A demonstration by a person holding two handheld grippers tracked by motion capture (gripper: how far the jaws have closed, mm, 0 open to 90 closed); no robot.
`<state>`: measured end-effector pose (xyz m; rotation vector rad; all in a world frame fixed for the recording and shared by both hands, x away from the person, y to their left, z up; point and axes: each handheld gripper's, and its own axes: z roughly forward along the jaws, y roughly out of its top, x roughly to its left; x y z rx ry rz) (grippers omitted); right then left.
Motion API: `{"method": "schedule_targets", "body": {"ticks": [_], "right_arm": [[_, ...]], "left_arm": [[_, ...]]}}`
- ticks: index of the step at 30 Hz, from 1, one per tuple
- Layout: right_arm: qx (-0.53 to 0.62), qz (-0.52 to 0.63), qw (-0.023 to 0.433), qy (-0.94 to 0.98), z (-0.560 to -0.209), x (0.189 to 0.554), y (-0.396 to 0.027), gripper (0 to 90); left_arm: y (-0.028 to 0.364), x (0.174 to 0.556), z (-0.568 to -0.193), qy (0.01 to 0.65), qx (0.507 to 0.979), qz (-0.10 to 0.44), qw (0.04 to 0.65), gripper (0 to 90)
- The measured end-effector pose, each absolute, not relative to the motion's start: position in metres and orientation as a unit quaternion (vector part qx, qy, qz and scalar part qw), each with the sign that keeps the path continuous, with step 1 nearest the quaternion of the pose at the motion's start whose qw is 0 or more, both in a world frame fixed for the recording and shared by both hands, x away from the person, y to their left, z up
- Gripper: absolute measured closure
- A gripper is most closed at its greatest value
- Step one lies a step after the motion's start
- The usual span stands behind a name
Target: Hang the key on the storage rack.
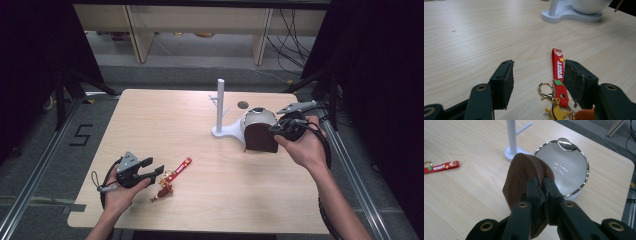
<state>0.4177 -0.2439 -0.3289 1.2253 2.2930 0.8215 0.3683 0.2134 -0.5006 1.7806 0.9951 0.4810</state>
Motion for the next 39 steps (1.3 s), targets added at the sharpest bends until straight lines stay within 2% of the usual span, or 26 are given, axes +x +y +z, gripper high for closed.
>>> {"method": "schedule_targets", "body": {"ticks": [19,39], "right_arm": [[0.450,0.286,0.237,0.812,-0.306,0.428,-0.259,84.6],[0.454,0.267,0.264,0.808,-0.299,0.445,-0.270,84.6]], "left_arm": [[0.214,0.369,-0.501,0.412,0.734,0.199,0.503,40.6],[0.215,0.368,-0.502,0.414,0.733,0.199,0.502,40.6]]}}
